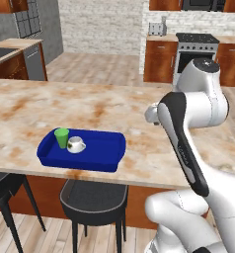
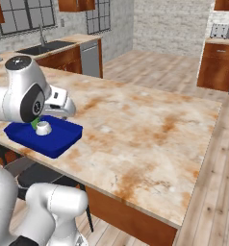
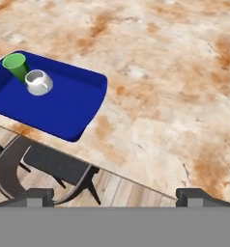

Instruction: There is a tray on the dining counter. Grab the cup, mug, and pitcher and place them on the tray. The pitcher may be placed next to the tray if it cannot fit the tray.

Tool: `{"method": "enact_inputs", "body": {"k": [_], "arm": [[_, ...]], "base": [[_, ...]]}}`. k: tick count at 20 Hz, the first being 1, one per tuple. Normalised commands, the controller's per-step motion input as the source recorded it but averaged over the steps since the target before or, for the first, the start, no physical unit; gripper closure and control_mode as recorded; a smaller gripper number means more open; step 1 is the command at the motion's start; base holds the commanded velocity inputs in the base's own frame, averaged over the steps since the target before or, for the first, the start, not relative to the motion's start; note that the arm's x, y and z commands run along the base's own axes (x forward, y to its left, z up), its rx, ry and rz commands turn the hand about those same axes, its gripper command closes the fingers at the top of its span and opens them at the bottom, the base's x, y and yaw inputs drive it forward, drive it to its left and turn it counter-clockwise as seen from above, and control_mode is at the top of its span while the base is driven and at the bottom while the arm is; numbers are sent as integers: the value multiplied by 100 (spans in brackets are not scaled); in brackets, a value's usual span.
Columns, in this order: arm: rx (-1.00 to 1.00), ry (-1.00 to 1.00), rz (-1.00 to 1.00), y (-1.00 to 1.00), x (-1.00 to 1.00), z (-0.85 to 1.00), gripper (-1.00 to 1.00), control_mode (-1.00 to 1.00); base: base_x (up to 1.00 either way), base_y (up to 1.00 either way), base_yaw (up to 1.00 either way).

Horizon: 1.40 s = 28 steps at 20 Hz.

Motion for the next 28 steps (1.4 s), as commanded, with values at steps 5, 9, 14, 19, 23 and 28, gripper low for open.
{"method": "enact_inputs", "body": {"k": [5, 9, 14, 19, 23, 28], "arm": [[0, 1, 0, 0, -19, 3, -100, 100], [0, 0, 0, 0, 0, 0, -100, 100], [0, 0, 0, 0, 0, 0, -100, 100], [0, 0, 0, 0, 0, 0, -100, 100], [0, 0, 0, 0, 0, 0, -100, 100], [0, 0, 0, 0, 0, 0, -100, 100]], "base": [[-32, -2, 0], [-83, -35, -4], [-100, -89, -31], [-99, -79, -50], [-85, -76, -55], [-68, -80, -53]]}}
